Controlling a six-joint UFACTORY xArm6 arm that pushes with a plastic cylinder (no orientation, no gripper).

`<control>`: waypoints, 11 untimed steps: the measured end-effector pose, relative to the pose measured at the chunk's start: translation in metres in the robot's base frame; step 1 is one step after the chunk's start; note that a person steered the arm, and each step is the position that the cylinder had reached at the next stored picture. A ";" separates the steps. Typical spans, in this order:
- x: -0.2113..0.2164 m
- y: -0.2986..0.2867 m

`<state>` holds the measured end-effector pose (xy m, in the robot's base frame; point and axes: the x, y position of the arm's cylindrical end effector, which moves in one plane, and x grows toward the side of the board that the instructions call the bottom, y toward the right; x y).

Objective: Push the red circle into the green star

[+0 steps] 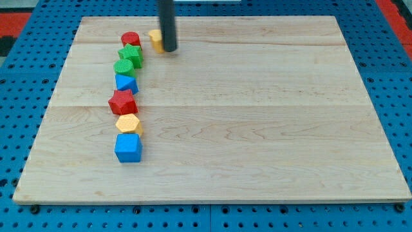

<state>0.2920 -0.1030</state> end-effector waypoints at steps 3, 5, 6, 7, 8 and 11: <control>-0.064 -0.025; -0.079 -0.033; -0.078 -0.082; -0.055 -0.085; -0.039 -0.074; -0.010 -0.074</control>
